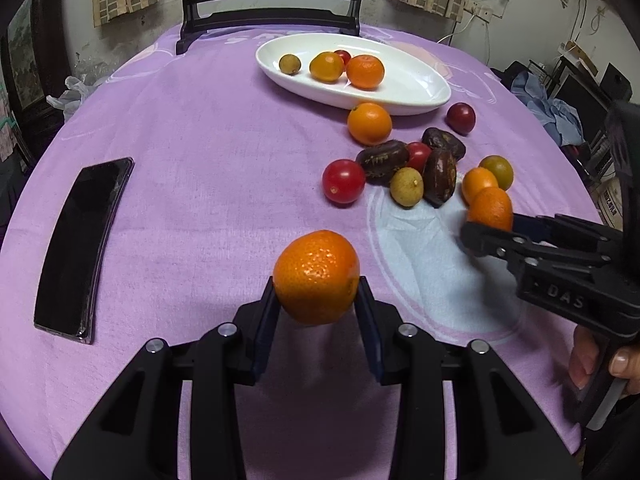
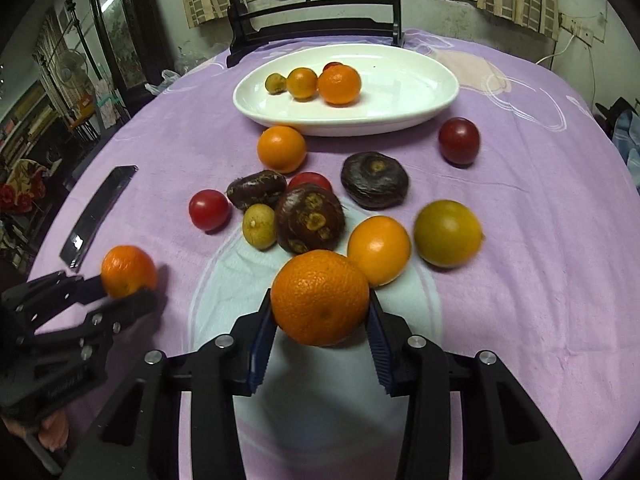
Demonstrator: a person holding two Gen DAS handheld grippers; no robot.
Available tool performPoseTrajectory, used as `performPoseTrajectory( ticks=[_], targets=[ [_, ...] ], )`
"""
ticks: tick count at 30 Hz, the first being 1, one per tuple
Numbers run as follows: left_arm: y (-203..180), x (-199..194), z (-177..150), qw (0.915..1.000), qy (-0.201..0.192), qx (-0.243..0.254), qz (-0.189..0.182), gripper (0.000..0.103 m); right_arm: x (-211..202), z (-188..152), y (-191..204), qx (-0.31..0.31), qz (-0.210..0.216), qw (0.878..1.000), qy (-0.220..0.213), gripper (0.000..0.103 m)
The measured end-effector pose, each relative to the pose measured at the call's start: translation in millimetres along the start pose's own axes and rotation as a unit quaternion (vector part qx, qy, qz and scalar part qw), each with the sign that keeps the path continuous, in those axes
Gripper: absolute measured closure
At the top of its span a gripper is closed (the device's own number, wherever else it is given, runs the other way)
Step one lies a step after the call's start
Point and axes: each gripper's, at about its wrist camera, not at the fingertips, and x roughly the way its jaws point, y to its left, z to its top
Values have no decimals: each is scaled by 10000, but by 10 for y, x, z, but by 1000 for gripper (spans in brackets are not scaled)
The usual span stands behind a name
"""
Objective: Organize fruits
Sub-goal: 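Carry both tangerines over the white plate with both tools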
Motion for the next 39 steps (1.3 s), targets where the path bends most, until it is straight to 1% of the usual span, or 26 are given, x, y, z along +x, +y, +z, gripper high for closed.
performPoseTrajectory(
  ticks=[4,7,9,11,13,15,20,23,25,28,31,34,36,39],
  targets=[
    [-61,-88,123,9999,-113,121,-11,66,-192,-8,-115,52,85,9999,-108,60],
    [-123,-159,242,9994,-253,222,17,66,-373,24,-178,54,185,9994,-302,60],
    [-156,-179,295,9993,-296,236,-3,66,-489,37,-213,32,444,9982,-411,60],
    [-184,-184,321,9992,-317,256,-19,66,-571,19,-221,-67,509,9972,-546,60],
    [-207,-161,319,9992,-290,285,-53,66,-619,-21,-208,-253,431,9966,-652,60],
    [-218,-123,316,9992,-230,304,-76,66,-620,-45,-214,-316,458,9964,-633,60],
    [-246,-62,347,9993,-143,328,-96,66,-581,-33,-301,-238,494,9967,-605,60],
    [-271,-60,452,9990,-170,411,-96,66,-588,105,-352,-186,374,9967,-692,59],
    [-291,-63,579,9985,-234,481,-62,66,-607,251,-359,-234,301,9961,-800,59],
    [-283,-38,895,9978,-411,515,69,66,-576,521,-370,-254,156,9951,-944,59],
    [-259,46,1197,9977,-476,459,141,66,-461,827,-389,-261,41,9945,-1009,59],
    [-236,225,1501,9973,-518,432,295,66,-274,1102,-410,-208,-18,9953,-946,59],
    [-197,383,1679,9974,-452,374,409,66,-105,1271,-445,-150,-62,9962,-853,59],
    [-146,583,1835,9980,-319,252,475,66,145,1442,-489,-109,-125,9977,-664,59]
  ],
)
